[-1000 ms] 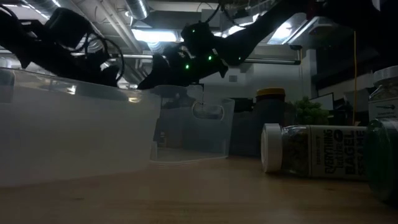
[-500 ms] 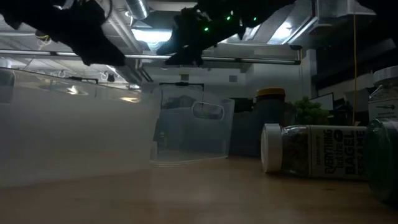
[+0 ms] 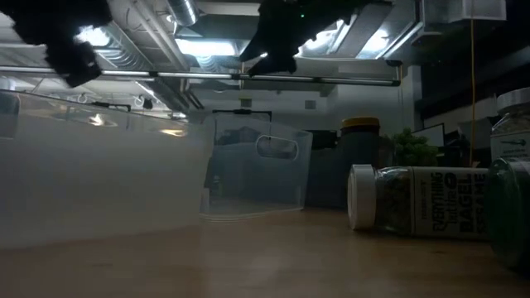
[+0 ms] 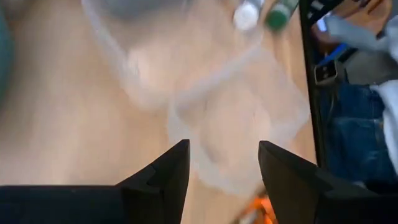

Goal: Sort spices by type
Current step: Put the orange seasoning pack into the yellow bin

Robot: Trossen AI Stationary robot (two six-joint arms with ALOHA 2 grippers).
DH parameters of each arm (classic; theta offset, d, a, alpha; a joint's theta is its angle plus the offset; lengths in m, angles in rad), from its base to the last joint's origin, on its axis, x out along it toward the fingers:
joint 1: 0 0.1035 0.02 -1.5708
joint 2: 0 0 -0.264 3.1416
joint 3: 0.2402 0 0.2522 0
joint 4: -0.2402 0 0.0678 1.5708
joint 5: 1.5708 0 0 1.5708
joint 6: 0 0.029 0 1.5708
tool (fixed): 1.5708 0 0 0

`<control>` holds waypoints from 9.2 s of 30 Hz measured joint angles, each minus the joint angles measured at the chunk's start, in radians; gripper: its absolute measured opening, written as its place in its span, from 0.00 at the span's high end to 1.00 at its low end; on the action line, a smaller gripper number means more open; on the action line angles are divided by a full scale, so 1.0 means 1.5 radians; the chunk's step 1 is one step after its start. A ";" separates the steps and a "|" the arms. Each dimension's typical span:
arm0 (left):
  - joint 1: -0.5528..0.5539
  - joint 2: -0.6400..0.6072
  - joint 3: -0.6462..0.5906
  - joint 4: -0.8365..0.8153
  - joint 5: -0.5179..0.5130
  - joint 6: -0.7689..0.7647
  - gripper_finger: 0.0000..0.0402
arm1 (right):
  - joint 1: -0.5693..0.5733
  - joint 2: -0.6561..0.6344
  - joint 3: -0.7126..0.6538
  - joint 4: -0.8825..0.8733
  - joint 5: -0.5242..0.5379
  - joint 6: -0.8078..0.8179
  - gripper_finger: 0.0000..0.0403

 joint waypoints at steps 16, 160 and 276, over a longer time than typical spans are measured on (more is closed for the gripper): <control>-0.184 0.127 -0.001 -0.055 0.032 -0.145 0.56 | 0.043 -0.014 0.000 -0.086 -0.064 0.073 0.30; -0.128 0.018 0.028 0.530 -0.555 0.219 1.00 | 0.244 -0.003 -0.001 0.246 0.199 0.031 0.30; 0.235 0.286 0.028 0.401 0.021 0.345 0.85 | 0.126 0.212 0.131 -0.055 -0.052 0.000 0.96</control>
